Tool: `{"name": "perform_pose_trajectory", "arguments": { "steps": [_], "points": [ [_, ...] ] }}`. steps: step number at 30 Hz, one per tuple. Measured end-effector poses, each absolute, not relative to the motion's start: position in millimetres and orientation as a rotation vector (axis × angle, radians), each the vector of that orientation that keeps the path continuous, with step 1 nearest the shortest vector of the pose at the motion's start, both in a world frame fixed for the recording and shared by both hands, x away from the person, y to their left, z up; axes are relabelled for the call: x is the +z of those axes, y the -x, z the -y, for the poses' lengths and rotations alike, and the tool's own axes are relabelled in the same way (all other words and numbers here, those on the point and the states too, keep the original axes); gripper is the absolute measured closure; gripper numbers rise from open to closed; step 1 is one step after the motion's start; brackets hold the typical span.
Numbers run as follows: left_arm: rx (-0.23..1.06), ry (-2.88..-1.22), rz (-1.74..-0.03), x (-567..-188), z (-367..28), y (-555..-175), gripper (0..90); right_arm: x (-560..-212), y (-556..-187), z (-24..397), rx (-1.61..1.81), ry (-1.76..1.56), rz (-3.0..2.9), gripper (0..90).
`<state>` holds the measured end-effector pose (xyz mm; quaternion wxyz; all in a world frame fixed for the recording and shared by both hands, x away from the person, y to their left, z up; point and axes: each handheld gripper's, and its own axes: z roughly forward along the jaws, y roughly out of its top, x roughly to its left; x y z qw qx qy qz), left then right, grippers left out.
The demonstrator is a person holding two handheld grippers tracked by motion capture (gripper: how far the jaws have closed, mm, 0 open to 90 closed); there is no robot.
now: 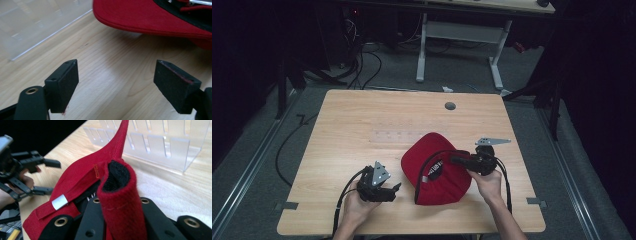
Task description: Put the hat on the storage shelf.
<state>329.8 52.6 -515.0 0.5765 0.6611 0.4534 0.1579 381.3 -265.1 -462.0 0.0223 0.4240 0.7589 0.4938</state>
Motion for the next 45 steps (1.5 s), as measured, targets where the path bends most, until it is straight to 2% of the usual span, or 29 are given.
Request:
{"name": "perform_pose_trajectory", "arguments": {
  "steps": [11,23,45],
  "points": [
    [0.384,-1.621,-1.041,-517.9,-42.1,-325.0,15.5,-442.3,-384.6,267.9,1.59,-1.297,-2.343,84.6],
    [0.415,-1.658,-0.995,-517.8,-29.0,-324.2,15.2,-417.7,-387.4,257.5,1.656,-1.255,-2.352,84.5],
    [0.427,-1.609,-0.934,-501.2,-3.1,-333.4,21.1,-428.6,-392.0,248.9,1.703,-1.285,-2.417,84.5]
  ]
}}
